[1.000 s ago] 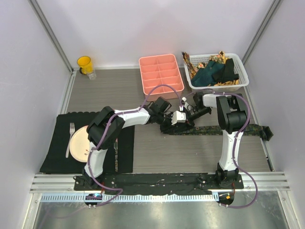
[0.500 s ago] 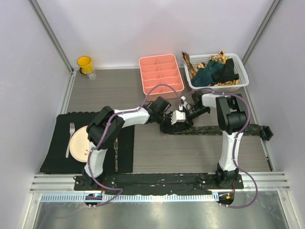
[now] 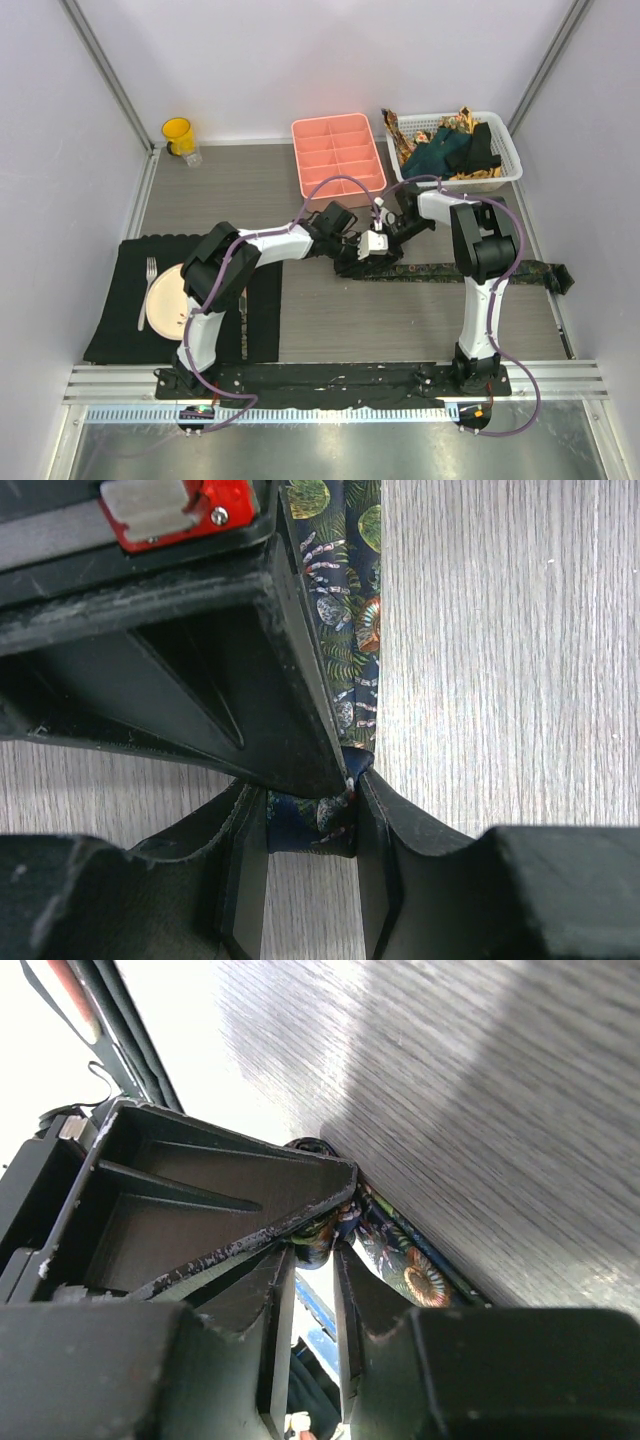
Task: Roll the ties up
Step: Roll the tie at the center of the board.
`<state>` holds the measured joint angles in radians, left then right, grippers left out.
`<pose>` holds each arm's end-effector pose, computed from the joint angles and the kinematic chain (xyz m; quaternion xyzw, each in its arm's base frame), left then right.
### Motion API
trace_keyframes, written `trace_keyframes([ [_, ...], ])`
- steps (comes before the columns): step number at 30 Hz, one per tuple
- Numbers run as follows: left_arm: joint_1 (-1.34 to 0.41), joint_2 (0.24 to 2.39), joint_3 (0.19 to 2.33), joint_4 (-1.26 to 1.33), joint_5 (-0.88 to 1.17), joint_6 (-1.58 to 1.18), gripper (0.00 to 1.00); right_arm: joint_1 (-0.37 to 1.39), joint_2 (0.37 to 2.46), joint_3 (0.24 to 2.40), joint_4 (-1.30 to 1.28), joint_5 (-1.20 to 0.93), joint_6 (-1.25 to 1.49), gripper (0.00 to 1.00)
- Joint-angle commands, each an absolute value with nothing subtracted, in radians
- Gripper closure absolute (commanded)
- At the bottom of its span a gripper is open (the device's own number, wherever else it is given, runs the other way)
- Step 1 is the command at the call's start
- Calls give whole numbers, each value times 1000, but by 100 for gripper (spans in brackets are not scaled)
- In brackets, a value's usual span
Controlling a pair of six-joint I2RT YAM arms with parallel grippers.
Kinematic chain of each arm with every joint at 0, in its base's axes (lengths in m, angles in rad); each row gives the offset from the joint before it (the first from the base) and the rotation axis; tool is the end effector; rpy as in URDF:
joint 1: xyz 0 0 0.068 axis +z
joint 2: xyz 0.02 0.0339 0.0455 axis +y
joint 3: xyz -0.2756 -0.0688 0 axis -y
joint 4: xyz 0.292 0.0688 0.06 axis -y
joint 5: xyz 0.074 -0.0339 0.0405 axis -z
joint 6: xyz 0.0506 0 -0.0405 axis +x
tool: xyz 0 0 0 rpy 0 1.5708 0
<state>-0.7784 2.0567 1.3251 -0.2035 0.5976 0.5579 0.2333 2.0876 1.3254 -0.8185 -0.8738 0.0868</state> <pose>0.3181 -0.3537 0.1136 0.6346 0.6556 -0.3108 0.2661 0.3877 0.1320 0.0884 0.0642 -0.9038 -0.4170 0.0719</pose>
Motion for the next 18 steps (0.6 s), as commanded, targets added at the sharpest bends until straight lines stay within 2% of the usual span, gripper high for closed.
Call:
trace_keyframes([
  [1,-778,2140,1267,-365,489,574,85,258,2039,1373,-773,-850,112,74],
  [3,-776,2140,1269,-367,488,575,85,262,2045,1373,-769,-842,114,75],
  [4,-778,2138,1269,-367,488,575,85,264,2054,1370,-767,-838,110,86],
  [6,-776,2135,1264,-370,488,578,84,262,2060,1355,-768,-807,92,99],
  [10,-772,2120,1259,-365,517,578,73,244,2080,1309,-785,-762,49,99],
  [13,-769,2095,1252,-332,540,575,57,229,2105,1275,-787,-749,11,99],
  [18,-764,2071,1250,-305,566,571,46,198,2137,1249,-788,-765,-32,99],
])
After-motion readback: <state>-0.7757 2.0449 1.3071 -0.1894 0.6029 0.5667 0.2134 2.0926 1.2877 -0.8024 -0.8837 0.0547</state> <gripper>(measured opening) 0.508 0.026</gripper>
